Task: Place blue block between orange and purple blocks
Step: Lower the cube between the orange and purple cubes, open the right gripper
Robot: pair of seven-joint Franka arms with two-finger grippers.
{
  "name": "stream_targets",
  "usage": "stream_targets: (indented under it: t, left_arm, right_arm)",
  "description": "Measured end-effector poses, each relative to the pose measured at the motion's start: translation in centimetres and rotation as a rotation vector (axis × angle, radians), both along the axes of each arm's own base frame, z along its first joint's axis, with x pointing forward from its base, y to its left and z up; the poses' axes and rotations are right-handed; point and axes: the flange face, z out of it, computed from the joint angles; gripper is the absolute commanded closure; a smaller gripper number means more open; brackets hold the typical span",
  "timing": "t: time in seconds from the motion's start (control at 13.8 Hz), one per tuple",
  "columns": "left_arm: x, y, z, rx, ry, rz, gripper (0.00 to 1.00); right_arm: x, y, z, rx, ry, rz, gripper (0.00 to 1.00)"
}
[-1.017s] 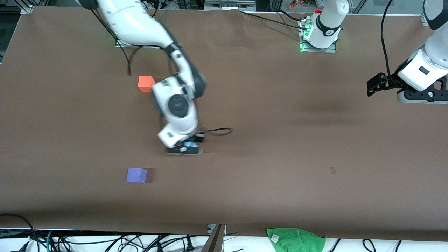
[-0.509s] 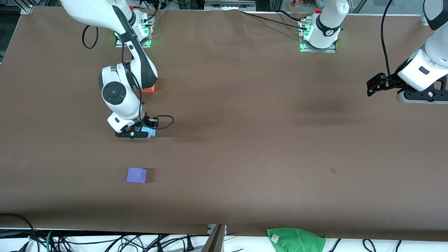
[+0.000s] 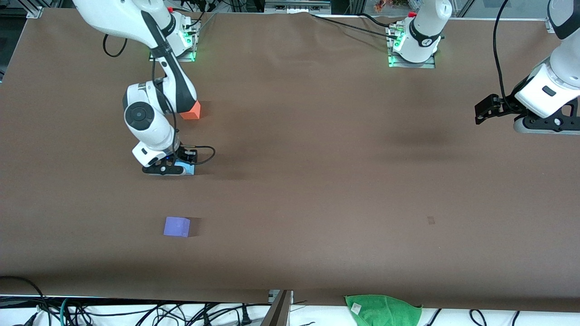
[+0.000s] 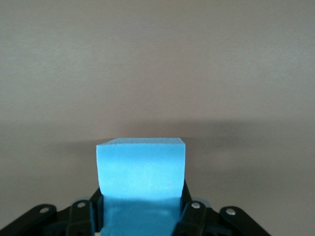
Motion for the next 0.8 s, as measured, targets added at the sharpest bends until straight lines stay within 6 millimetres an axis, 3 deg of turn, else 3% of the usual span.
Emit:
stream_targets:
  t: [0.8]
  left_arm:
    - [0.0, 0.0, 0.0, 0.000, 0.001, 0.000, 0.00]
  right_arm:
    - [0.0, -0.1, -1.3, 0.011, 0.002, -0.012, 0.63]
